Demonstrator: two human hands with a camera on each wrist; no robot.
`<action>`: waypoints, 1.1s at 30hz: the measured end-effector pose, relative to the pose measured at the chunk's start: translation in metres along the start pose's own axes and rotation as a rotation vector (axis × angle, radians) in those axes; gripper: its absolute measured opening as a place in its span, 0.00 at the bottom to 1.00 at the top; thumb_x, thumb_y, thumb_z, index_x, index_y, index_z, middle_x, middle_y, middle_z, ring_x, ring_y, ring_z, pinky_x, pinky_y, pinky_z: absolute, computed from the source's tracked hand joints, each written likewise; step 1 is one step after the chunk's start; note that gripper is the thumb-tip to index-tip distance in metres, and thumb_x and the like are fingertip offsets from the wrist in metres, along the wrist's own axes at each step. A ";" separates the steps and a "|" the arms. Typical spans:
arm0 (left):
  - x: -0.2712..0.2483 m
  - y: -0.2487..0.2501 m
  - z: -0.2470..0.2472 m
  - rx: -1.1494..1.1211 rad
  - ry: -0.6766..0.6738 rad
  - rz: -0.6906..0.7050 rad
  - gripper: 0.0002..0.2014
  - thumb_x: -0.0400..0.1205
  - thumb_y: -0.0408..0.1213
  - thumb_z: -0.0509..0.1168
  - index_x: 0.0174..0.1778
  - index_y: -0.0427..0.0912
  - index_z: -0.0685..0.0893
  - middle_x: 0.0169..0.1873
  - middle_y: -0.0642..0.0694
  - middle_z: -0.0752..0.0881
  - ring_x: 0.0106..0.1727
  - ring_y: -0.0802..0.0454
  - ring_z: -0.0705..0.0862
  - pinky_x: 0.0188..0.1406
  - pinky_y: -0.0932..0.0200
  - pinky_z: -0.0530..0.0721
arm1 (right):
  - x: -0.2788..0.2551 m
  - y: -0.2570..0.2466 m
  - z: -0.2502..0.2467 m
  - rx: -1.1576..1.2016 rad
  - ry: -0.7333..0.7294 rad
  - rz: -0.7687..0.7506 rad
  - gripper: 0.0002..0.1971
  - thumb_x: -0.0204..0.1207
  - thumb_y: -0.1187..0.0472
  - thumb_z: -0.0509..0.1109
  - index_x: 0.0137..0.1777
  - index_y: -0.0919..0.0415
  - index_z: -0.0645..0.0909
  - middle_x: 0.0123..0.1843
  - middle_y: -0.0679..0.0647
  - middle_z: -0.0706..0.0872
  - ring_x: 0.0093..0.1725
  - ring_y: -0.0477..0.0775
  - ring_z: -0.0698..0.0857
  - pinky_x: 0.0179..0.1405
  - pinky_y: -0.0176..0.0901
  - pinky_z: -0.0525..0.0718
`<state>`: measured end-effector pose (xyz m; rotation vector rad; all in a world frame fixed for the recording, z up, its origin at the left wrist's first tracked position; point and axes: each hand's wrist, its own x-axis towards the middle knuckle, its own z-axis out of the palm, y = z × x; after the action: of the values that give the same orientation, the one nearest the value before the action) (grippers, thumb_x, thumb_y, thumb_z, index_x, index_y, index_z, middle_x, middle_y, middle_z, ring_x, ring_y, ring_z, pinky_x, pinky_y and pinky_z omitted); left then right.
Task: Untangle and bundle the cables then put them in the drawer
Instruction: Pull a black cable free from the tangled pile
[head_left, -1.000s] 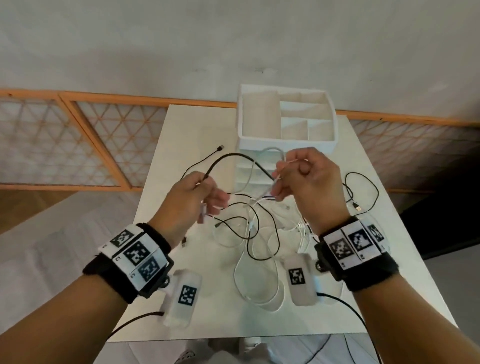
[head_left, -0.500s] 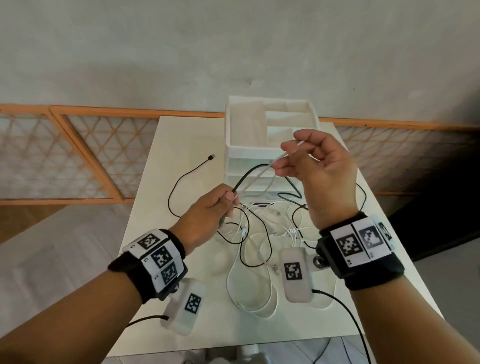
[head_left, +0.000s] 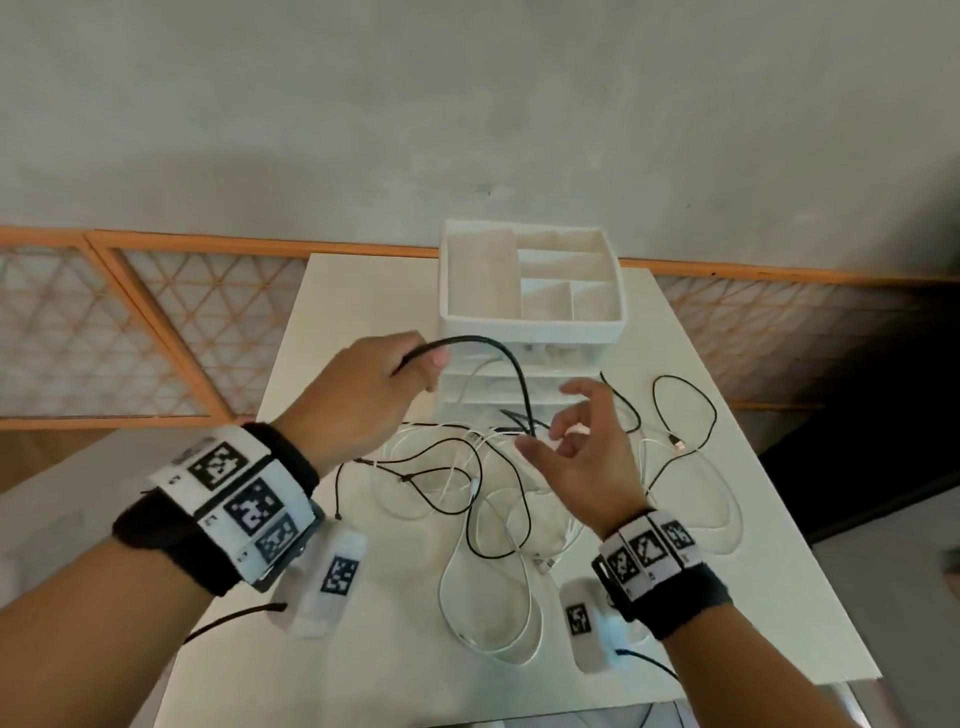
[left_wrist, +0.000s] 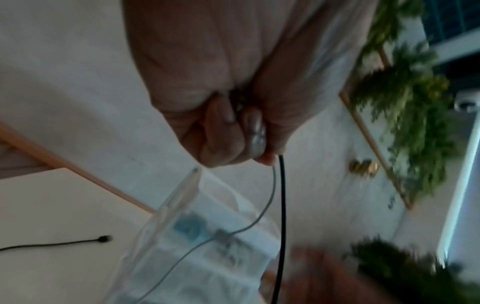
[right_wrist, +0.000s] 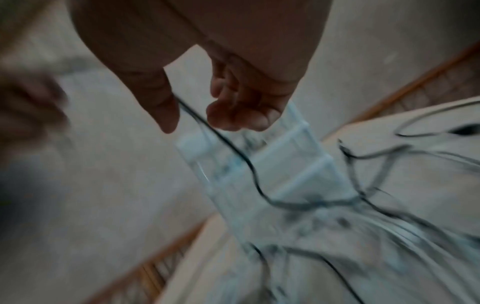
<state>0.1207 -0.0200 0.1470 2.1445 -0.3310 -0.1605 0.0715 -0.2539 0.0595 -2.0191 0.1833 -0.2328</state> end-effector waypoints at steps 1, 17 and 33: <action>0.000 -0.003 0.006 0.116 -0.023 -0.033 0.18 0.87 0.52 0.59 0.35 0.47 0.81 0.21 0.55 0.74 0.21 0.54 0.69 0.24 0.57 0.67 | 0.005 -0.020 -0.002 0.117 -0.007 -0.083 0.28 0.68 0.62 0.84 0.62 0.47 0.73 0.40 0.51 0.79 0.26 0.51 0.74 0.28 0.40 0.79; 0.014 0.033 -0.040 -0.820 0.123 0.093 0.19 0.86 0.54 0.59 0.34 0.45 0.76 0.22 0.53 0.62 0.20 0.58 0.61 0.19 0.63 0.60 | 0.047 0.045 -0.002 -0.603 -0.224 0.355 0.22 0.81 0.40 0.65 0.44 0.57 0.90 0.47 0.57 0.92 0.50 0.60 0.89 0.55 0.48 0.86; 0.018 -0.090 0.015 0.013 0.285 -0.394 0.30 0.82 0.67 0.55 0.30 0.42 0.67 0.26 0.46 0.72 0.31 0.44 0.72 0.33 0.51 0.69 | 0.108 -0.072 -0.088 -0.059 0.372 -0.113 0.20 0.75 0.30 0.67 0.50 0.46 0.78 0.48 0.51 0.89 0.44 0.59 0.89 0.45 0.57 0.89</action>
<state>0.1505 0.0108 0.0641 2.1886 0.2588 -0.0736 0.1565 -0.3236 0.1712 -2.0322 0.3122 -0.6829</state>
